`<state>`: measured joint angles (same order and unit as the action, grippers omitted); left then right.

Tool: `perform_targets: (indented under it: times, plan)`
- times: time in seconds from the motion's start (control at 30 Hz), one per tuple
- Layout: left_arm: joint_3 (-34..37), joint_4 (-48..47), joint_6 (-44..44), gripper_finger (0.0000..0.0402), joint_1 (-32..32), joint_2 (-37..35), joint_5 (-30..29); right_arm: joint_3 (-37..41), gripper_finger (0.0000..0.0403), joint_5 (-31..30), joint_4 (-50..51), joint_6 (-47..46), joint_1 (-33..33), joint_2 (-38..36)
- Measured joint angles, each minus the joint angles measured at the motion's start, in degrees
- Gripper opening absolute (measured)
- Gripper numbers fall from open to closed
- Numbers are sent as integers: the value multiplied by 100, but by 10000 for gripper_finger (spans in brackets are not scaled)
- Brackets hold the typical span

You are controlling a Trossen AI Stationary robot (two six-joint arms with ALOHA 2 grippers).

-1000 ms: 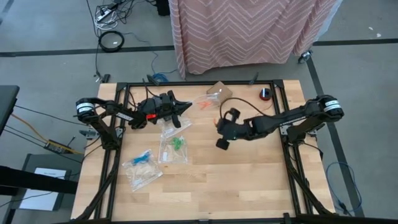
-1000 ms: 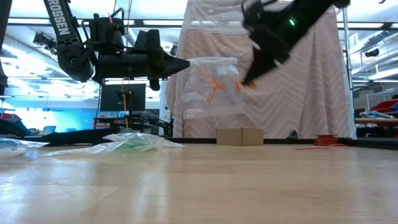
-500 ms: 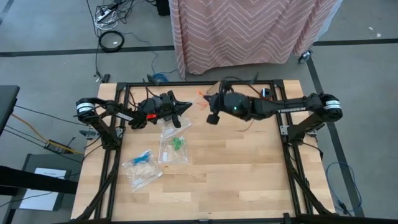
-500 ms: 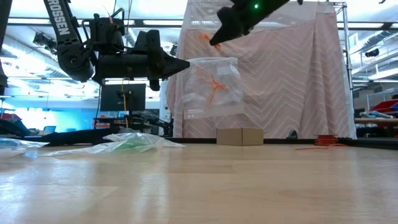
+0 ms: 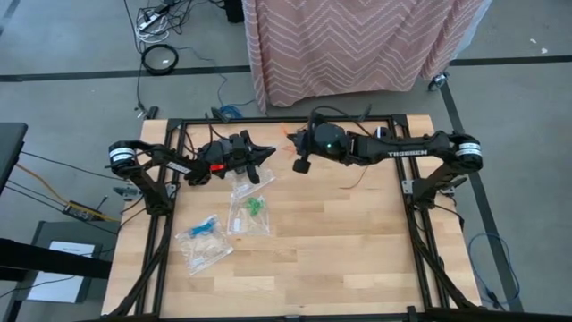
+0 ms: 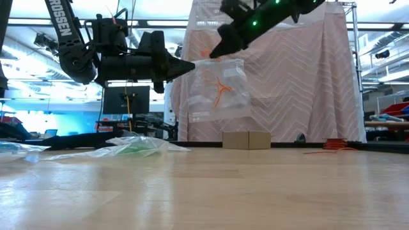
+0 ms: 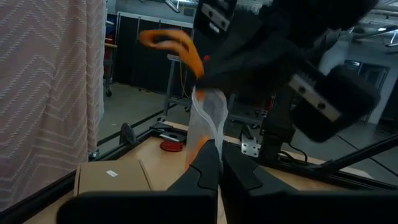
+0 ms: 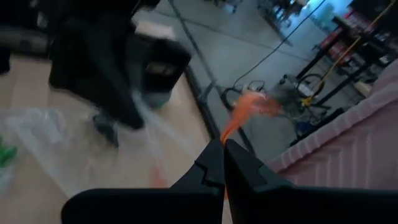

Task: Sort rubber bands
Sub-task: Put the orange rubber band into the transparent zip bag

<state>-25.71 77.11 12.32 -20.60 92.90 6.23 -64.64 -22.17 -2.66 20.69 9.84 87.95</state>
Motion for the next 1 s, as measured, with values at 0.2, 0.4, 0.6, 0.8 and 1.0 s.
perform_targets:
  times: [0.2,0.4,0.6,0.8,1.0]
  plan:
    - [0,-36,-4,9,0,0,-1,4,0,109,114,9,42,109]
    - [0,-36,-7,9,0,0,0,2,0,175,240,9,40,65]
    - [0,-38,-8,9,0,0,1,2,5,338,614,9,40,67]
    - [0,-40,-9,9,0,0,1,2,25,345,908,46,40,65]
    - [0,-36,-31,9,0,0,1,2,46,392,1048,135,-3,47]
